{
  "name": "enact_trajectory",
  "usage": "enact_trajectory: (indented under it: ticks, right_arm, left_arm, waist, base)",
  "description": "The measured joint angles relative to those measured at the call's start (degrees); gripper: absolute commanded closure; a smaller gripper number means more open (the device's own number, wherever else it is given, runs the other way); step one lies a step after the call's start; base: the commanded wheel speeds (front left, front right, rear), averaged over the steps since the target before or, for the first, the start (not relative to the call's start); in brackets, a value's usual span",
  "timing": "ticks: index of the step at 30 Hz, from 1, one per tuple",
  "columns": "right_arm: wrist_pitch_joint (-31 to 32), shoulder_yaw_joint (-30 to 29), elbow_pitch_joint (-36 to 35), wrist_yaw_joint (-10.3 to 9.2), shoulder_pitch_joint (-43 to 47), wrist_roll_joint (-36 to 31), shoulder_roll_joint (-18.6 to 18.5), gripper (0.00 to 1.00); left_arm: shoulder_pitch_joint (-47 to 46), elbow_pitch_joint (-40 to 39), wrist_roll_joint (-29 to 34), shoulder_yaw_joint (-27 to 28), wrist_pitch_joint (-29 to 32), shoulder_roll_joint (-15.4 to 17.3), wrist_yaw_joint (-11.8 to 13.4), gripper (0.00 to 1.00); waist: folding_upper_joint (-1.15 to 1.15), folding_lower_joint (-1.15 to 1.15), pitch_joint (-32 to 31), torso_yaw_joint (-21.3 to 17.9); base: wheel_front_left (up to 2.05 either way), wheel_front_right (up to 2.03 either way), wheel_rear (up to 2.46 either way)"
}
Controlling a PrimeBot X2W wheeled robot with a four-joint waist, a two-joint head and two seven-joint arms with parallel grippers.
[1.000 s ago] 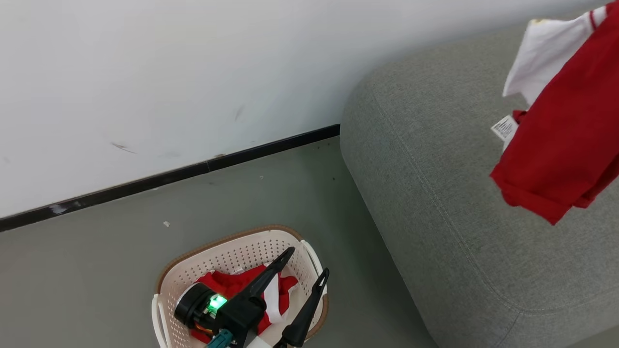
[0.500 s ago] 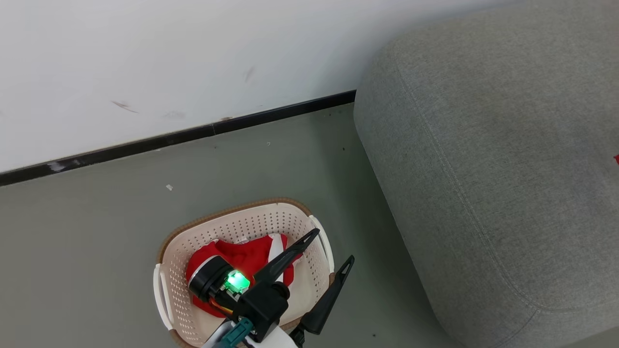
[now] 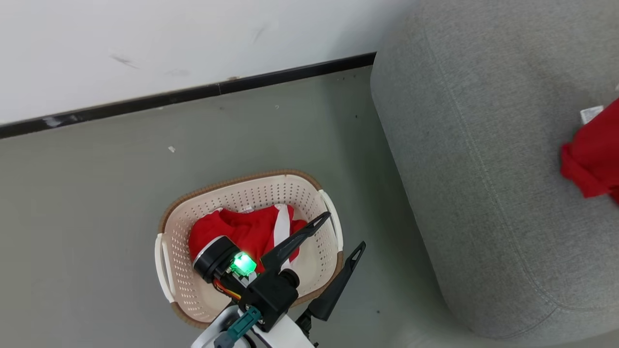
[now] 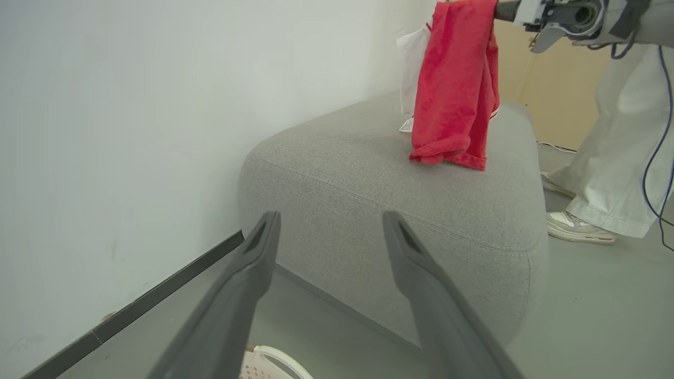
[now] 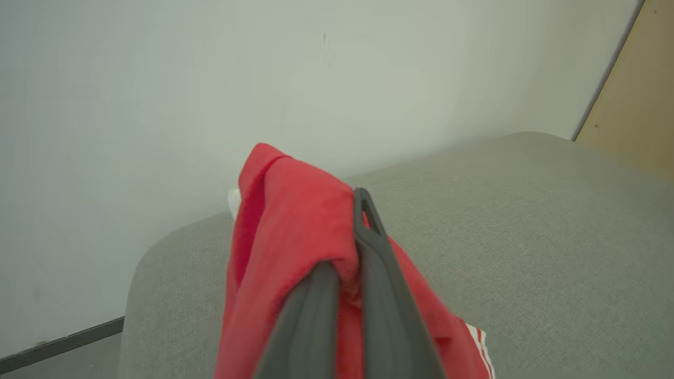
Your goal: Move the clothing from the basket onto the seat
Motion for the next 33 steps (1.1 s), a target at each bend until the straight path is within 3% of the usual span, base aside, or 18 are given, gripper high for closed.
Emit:
enact_trajectory:
  ticks: [16, 17, 18, 20, 21, 22, 33]
  right_arm:
    - [-1.3, 2.9, 7.3, 0.00, 0.0, -5.0, 10.1, 1.00]
    - [-1.3, 2.6, 7.4, 0.00, 0.0, -5.1, 10.4, 0.97]
    - [-1.3, 2.2, 7.6, 0.00, -0.1, -5.1, 10.6, 0.79]
    - [-1.3, 1.5, 7.6, 0.00, -0.1, -5.1, 10.6, 0.59]
    - [-1.3, 1.4, 7.3, 0.00, -0.1, -5.4, 10.6, 0.56]
    - [-1.3, 1.4, 6.9, 0.00, -0.1, -5.6, 10.8, 0.00]
    - [-1.3, -0.5, -1.4, 0.00, 1.0, -7.1, 11.3, 0.00]
  left_arm:
    - [-3.1, -0.8, 0.9, 0.2, 0.5, 0.9, -1.0, 0.00]
    - [-3.3, -0.7, 0.9, 0.2, 0.5, 0.9, -1.0, 0.00]
    - [-3.6, -0.7, 0.9, 0.2, 0.5, 0.9, -1.0, 0.00]
    - [-4.2, -0.7, 0.9, 0.3, 0.5, 0.9, -1.0, 0.00]
    - [-4.3, -0.6, 0.9, 0.5, 0.5, 0.9, -1.0, 0.00]
    - [-4.3, -0.5, 0.9, 0.7, 0.5, 1.0, -1.0, 0.00]
    - [-4.7, 1.7, 0.4, 1.2, -0.3, 0.9, -1.5, 0.00]
  waist:
    - [0.00, 0.00, 5.6, 1.8]
    - [0.00, 0.00, 5.8, 1.9]
    - [0.00, 0.00, 5.9, 2.0]
    - [0.00, 0.00, 6.3, 2.1]
    - [0.00, 0.00, 6.4, 2.2]
    - [0.00, 0.00, 6.4, 2.1]
    - [0.00, 0.00, 6.1, 1.0]
  base:
    - [0.00, 0.00, 0.00]
    - [0.00, 0.00, 0.00]
    - [0.00, 0.00, 0.00]
    - [0.00, 0.00, 0.00]
    - [0.00, 0.00, 0.00]
    - [0.00, 0.00, 0.00]
    - [0.00, 0.00, 0.00]
